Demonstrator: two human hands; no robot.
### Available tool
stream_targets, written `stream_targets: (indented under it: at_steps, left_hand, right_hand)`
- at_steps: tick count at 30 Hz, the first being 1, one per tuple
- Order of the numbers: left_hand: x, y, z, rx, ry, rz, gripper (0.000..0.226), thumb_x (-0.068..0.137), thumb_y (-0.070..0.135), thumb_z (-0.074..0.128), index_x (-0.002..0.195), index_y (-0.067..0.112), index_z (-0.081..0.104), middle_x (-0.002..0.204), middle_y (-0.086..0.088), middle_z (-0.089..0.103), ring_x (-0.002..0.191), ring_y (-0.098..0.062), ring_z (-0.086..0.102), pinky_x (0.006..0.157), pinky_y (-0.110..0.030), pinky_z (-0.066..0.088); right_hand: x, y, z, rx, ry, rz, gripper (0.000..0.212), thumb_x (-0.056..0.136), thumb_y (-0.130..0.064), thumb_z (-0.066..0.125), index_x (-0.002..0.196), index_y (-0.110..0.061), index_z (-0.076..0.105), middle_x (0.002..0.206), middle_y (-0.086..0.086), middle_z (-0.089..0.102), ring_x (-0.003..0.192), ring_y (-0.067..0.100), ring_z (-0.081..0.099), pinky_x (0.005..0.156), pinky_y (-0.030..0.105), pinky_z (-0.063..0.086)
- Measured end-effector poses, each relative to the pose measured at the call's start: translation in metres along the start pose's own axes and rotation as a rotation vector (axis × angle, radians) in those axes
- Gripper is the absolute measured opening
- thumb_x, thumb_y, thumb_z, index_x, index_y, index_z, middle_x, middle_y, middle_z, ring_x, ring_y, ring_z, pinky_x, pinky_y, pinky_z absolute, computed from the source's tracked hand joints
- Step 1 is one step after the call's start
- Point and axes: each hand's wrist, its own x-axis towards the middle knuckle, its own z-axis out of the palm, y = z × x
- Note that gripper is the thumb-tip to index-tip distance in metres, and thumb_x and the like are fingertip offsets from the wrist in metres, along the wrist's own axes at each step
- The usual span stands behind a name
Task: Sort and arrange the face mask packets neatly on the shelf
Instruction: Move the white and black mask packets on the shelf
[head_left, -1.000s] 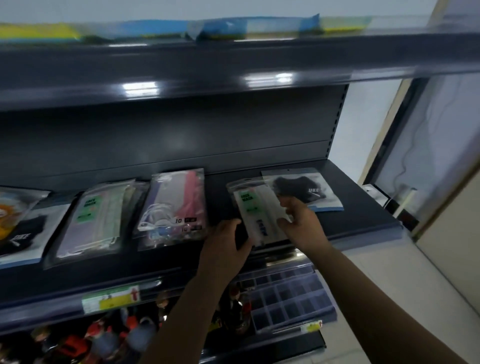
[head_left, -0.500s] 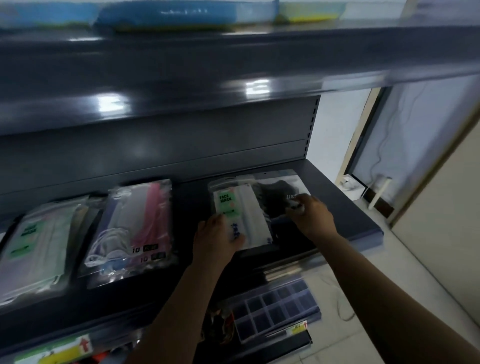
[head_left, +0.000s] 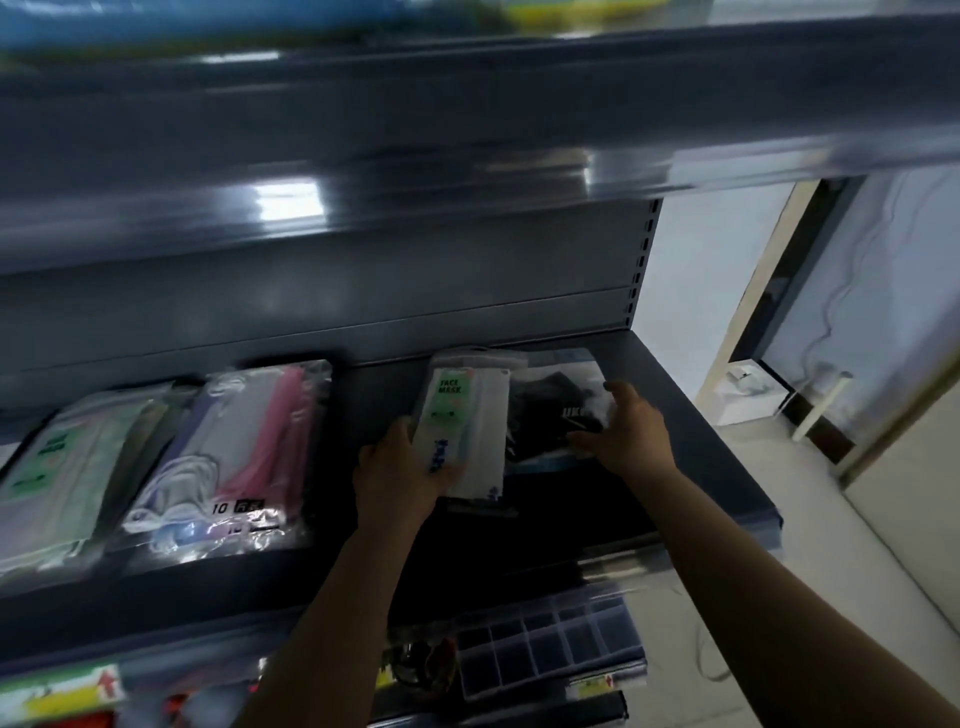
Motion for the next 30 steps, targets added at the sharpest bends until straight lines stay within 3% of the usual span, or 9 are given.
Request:
stream_targets:
  at_steps: [5, 8, 11, 14, 17, 21, 25, 28, 30]
  left_hand:
    - [-0.009, 0.012, 0.002, -0.223, 0.085, -0.157, 0.085, 0.061, 0.021, 0.083, 0.134, 0.014, 0.041, 0.125, -0.011, 0.058, 0.115, -0.033, 0.053, 0.097, -0.044, 0.045]
    - [-0.019, 0.021, -0.002, -0.375, 0.184, -0.193, 0.083, 0.065, 0.007, 0.081, 0.137, 0.009, 0.040, 0.124, -0.012, 0.057, 0.110, -0.028, 0.056, 0.087, -0.030, 0.045]
    - [-0.035, 0.032, -0.006, -0.433, 0.286, -0.165, 0.070, 0.069, 0.003, 0.079, 0.132, 0.001, 0.047, 0.117, -0.015, 0.059, 0.092, -0.020, 0.057, 0.073, -0.021, 0.042]
    - [-0.050, 0.035, -0.008, -0.561, 0.362, -0.144, 0.040, 0.070, 0.004, 0.079, 0.105, 0.007, 0.061, 0.100, -0.014, 0.068, 0.069, -0.012, 0.059, 0.058, -0.016, 0.050]
    - [-0.065, 0.032, -0.009, -0.749, 0.413, -0.168, 0.039, 0.074, 0.003, 0.076, 0.108, 0.011, 0.059, 0.102, -0.011, 0.068, 0.088, -0.026, 0.066, 0.072, -0.039, 0.058]
    - [-0.096, 0.036, -0.016, -0.974, 0.497, -0.134, 0.029, 0.083, -0.004, 0.062, 0.105, 0.015, 0.057, 0.101, -0.004, 0.067, 0.084, -0.020, 0.065, 0.055, -0.026, 0.056]
    - [-0.131, 0.029, -0.032, -1.107, 0.610, -0.138, 0.029, 0.086, 0.001, 0.059, 0.113, 0.011, 0.055, 0.109, -0.007, 0.068, 0.095, -0.024, 0.067, 0.071, -0.039, 0.059]
    - [-0.156, 0.015, -0.047, -1.171, 0.740, -0.164, 0.032, 0.086, 0.005, 0.061, 0.115, 0.017, 0.056, 0.106, -0.006, 0.066, 0.088, -0.020, 0.065, 0.062, -0.032, 0.058]
    - [-0.173, 0.005, -0.060, -1.186, 0.798, -0.174, 0.027, 0.087, 0.005, 0.060, 0.107, 0.023, 0.060, 0.100, -0.006, 0.066, 0.079, -0.021, 0.063, 0.050, -0.029, 0.053]
  right_hand:
    - [0.012, 0.008, -0.014, 0.220, -0.042, 0.015, 0.063, 0.065, -0.006, 0.080, 0.121, -0.002, 0.052, 0.118, 0.016, 0.062, 0.107, 0.029, 0.059, 0.075, 0.024, 0.038]
    - [0.017, 0.013, -0.017, 0.297, -0.084, 0.007, 0.065, 0.068, -0.007, 0.080, 0.126, -0.001, 0.050, 0.122, 0.015, 0.061, 0.112, 0.028, 0.057, 0.078, 0.022, 0.036]
    - [0.020, 0.018, -0.021, 0.427, -0.143, 0.040, 0.059, 0.070, -0.008, 0.080, 0.122, 0.002, 0.054, 0.113, 0.011, 0.062, 0.108, 0.030, 0.058, 0.082, 0.028, 0.042]
    - [0.019, 0.021, -0.023, 0.718, -0.260, 0.110, 0.031, 0.075, -0.001, 0.073, 0.104, 0.005, 0.064, 0.100, 0.020, 0.066, 0.089, 0.032, 0.062, 0.076, 0.037, 0.048]
    - [0.015, 0.023, -0.019, 0.777, -0.275, 0.040, 0.022, 0.082, 0.001, 0.063, 0.104, 0.001, 0.060, 0.097, 0.017, 0.064, 0.092, 0.033, 0.061, 0.079, 0.039, 0.047]
    - [-0.002, 0.018, -0.019, 1.013, -0.275, -0.035, 0.025, 0.085, 0.007, 0.055, 0.104, -0.009, 0.051, 0.087, 0.005, 0.056, 0.086, 0.025, 0.055, 0.068, 0.030, 0.045]
    - [-0.022, 0.007, -0.026, 1.187, -0.334, -0.088, 0.028, 0.088, 0.005, 0.053, 0.112, -0.009, 0.054, 0.092, 0.002, 0.063, 0.074, 0.006, 0.064, 0.063, 0.018, 0.051]
    - [-0.037, -0.005, -0.025, 1.172, -0.417, -0.136, 0.038, 0.090, -0.003, 0.055, 0.127, -0.010, 0.049, 0.105, 0.003, 0.062, 0.088, 0.018, 0.062, 0.072, 0.029, 0.052]
    - [-0.048, -0.018, -0.020, 1.197, -0.462, -0.137, 0.038, 0.091, -0.003, 0.054, 0.128, -0.011, 0.049, 0.107, 0.003, 0.061, 0.090, 0.018, 0.061, 0.068, 0.030, 0.054]
